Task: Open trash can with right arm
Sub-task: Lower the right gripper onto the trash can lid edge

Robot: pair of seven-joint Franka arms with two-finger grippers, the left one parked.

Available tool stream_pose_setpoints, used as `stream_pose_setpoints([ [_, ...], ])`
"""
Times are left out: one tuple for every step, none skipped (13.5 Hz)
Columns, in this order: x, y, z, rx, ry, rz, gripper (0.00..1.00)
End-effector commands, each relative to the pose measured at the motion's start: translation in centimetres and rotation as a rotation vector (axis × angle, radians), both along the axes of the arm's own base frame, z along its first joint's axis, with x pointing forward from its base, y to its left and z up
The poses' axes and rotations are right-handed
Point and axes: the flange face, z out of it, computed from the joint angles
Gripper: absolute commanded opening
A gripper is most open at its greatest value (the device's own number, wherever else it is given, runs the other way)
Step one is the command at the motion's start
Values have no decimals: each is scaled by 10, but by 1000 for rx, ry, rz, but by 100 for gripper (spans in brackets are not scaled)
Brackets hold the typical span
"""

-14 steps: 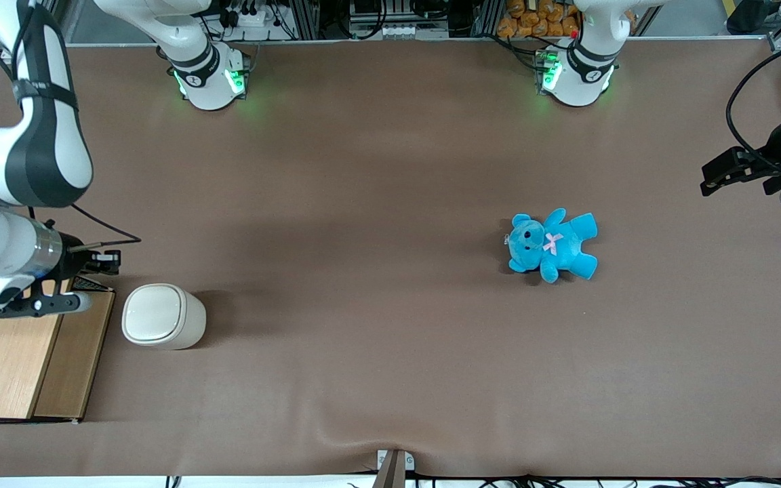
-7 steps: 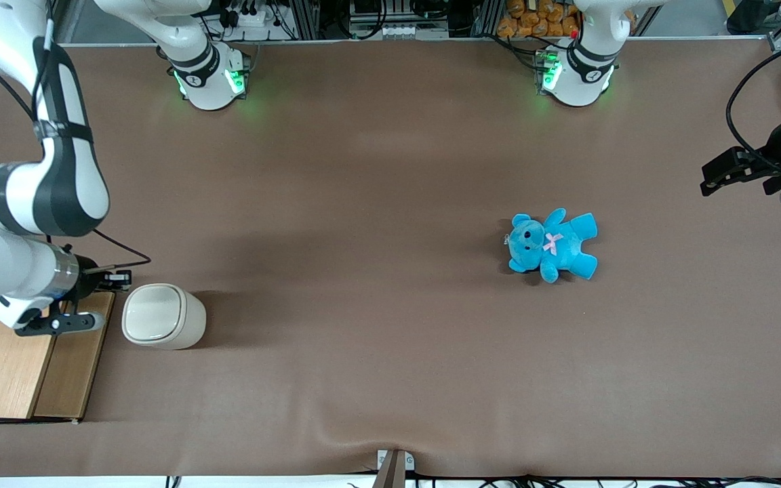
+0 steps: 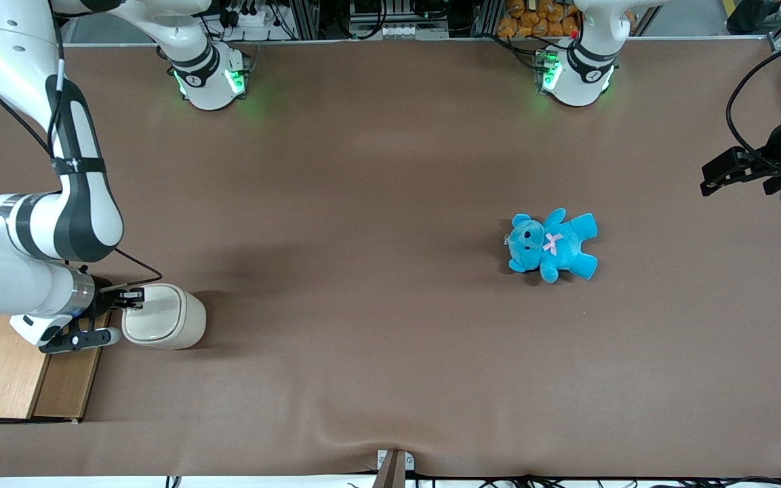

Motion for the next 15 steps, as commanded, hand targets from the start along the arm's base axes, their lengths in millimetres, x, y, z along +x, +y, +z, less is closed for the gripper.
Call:
stream_pose_setpoints([
  [12, -13, -2, 17, -20, 35, 0],
  [14, -19, -7, 17, -17, 27, 0],
  [15, -19, -9, 20, -18, 22, 0],
  [16, -20, -6, 18, -22, 23, 0],
  [16, -20, -6, 16, -22, 28, 0],
  [16, -20, -8, 13, -20, 29, 0],
  [16, -19, -8, 13, -20, 31, 0],
  [16, -19, -9, 13, -17, 30, 0],
  [16, -19, -10, 13, -16, 30, 0],
  [16, -19, -13, 13, -13, 30, 0],
  [16, -19, -13, 13, -13, 32, 0],
  [16, -18, -14, 13, -13, 33, 0],
  [16, -18, -15, 12, -11, 34, 0],
  [16, -18, -16, 11, -15, 34, 0],
  [17, -17, -19, 10, -23, 35, 0],
])
